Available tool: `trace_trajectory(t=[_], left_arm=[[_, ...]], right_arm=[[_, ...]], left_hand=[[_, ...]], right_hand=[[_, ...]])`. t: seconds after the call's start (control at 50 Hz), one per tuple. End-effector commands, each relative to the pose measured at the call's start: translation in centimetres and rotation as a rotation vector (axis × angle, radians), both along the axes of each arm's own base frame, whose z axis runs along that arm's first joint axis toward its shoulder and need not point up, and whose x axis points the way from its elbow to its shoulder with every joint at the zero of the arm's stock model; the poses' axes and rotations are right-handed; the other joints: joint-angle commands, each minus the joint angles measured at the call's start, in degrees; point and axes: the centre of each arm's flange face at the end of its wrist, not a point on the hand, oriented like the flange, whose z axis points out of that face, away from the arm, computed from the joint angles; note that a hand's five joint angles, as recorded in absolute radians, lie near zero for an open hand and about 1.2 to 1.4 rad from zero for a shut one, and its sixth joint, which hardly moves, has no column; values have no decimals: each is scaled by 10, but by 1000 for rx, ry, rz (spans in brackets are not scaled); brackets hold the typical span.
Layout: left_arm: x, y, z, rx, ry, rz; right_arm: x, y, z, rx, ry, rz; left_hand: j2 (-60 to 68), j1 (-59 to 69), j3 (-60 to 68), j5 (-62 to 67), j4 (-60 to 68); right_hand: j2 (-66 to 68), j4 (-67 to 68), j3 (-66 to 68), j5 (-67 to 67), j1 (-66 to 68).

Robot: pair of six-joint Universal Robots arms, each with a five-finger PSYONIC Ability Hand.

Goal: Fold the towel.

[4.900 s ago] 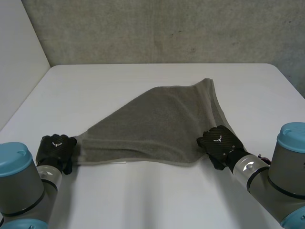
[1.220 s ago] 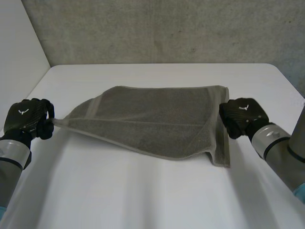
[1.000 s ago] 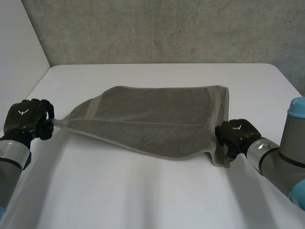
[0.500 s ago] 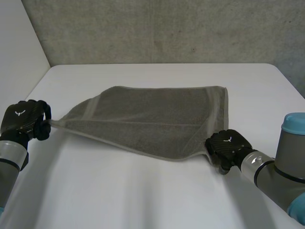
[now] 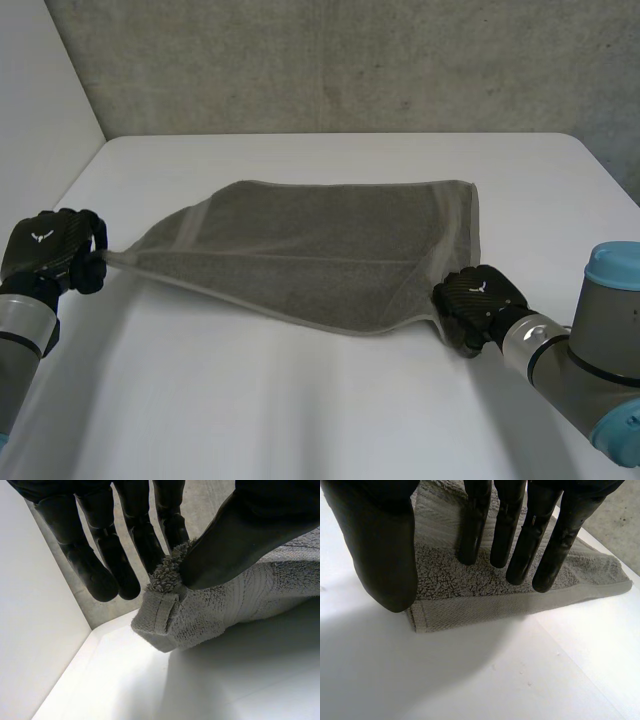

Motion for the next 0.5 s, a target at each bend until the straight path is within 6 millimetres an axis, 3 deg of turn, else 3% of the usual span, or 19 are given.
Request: trace_trajectory(t=[0.02,0.5], left_arm=[[0,0,0,0,0,-1],[0,0,0,0,0,-1]], right_arm=[[0,-3,-1,-9,-2,-1],[-1,-11,3,-59,0,-12]], left_hand=[[-55,-27,-84,-149,-65],[-55,-27,-84,-149,-65]], right_hand=[[26,22,24,12,22],[78,74,76,64,75]])
